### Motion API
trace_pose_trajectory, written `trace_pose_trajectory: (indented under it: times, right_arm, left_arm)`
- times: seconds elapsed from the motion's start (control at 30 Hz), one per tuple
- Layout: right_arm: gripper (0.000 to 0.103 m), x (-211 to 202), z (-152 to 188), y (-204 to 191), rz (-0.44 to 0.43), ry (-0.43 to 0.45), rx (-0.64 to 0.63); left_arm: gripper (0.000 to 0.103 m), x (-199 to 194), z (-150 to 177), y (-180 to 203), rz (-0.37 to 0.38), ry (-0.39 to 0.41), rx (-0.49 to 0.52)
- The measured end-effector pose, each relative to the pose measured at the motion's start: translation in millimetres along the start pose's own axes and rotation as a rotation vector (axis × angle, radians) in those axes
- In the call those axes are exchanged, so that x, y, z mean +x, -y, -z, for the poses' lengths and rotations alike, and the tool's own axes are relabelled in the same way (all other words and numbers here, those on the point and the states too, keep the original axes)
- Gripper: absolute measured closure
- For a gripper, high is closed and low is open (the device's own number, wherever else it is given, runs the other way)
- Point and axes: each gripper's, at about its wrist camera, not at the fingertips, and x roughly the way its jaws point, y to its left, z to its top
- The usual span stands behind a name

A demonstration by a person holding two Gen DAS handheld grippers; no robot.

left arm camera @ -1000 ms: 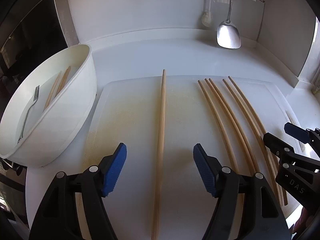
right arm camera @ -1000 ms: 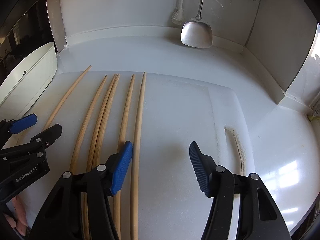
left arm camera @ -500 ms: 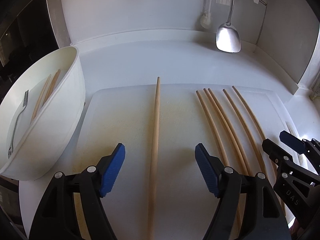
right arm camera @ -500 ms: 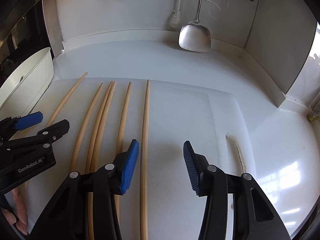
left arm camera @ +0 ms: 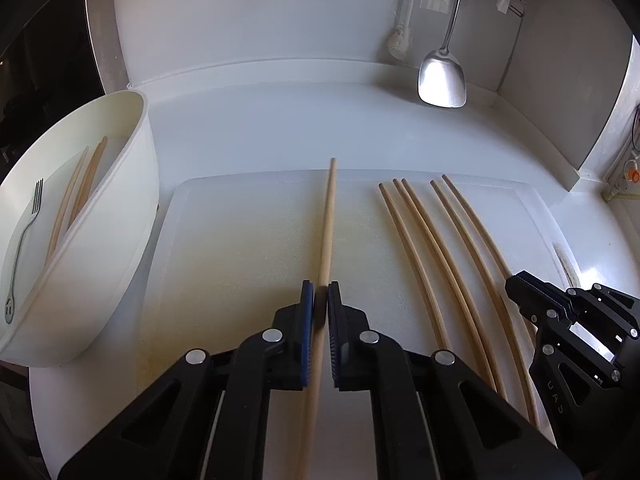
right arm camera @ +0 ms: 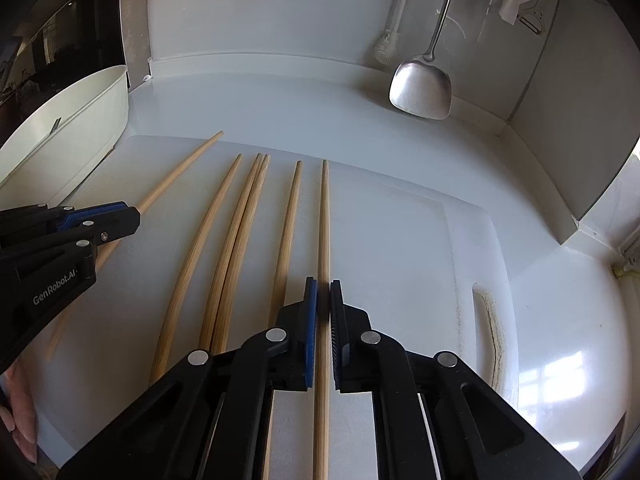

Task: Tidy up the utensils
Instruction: 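Lower the right tool over the separated chopstick and close on it, then lift the chopstick with the right tool and carry it over the bowl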

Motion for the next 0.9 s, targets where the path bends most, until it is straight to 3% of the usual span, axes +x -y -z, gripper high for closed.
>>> trace_pose_trajectory:
  times: [0.33, 0.9]
  right_arm:
    - [0.097, -12, -2, 13, -0.054, -0.003, 0.092]
    - [0.097, -66, -28, -1, -0.06, 0.076, 0.108]
  left_arm:
    - [0.096, -10, 3, -8, 0.027, -0.017, -0.035]
    - [0.096, -74, -5, -32, 0.037, 0.048, -0.062]
